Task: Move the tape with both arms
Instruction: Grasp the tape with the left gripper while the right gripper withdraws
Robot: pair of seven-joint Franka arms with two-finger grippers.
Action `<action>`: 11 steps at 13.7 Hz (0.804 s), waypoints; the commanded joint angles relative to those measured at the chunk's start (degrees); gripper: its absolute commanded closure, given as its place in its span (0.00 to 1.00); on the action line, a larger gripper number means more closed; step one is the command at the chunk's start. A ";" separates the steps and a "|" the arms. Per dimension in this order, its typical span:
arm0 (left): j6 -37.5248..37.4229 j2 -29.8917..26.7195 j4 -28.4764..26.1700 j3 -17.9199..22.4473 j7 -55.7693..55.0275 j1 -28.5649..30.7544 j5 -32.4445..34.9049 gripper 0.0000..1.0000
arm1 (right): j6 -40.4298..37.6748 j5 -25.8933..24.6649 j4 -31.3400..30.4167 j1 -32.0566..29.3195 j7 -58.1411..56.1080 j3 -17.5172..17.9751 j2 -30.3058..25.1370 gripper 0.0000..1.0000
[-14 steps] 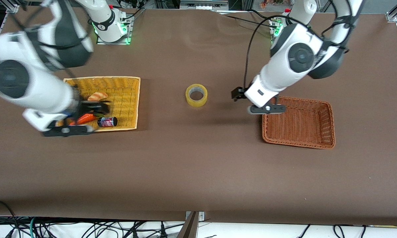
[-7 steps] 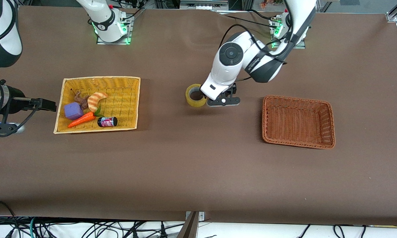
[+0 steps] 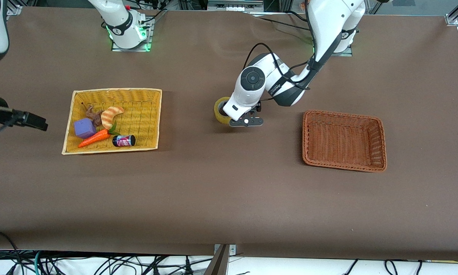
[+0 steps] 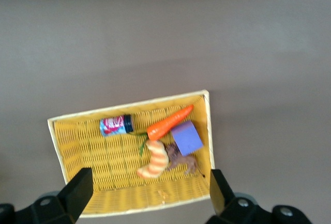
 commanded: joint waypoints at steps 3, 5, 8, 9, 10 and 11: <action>3.00 1.58 -1.26 0.27 -1.24 -1.83 1.92 0.00 | 2.40 1.19 -14.99 2.72 -1.98 -1.87 -15.27 0.00; 3.18 2.46 -1.79 0.27 -1.42 -1.91 4.28 0.00 | 2.75 1.28 -14.99 3.24 -7.95 -2.92 -15.10 0.00; 3.18 2.73 -1.96 0.27 -1.68 -1.83 4.47 0.39 | 3.02 1.28 -15.17 4.04 -8.60 -3.10 -13.96 0.00; 3.18 2.73 -1.88 0.27 -1.68 -1.65 4.47 0.62 | 2.58 1.37 -14.21 3.86 -8.94 -3.10 -12.99 0.00; 2.65 2.73 -1.79 0.36 -1.07 -1.56 4.47 0.85 | 2.40 2.33 -12.55 3.77 -9.21 -3.10 -12.20 0.00; 2.47 2.81 -1.87 0.36 -0.89 -1.56 4.47 1.00 | 2.40 2.60 -11.83 3.77 -9.21 -3.10 -11.41 0.00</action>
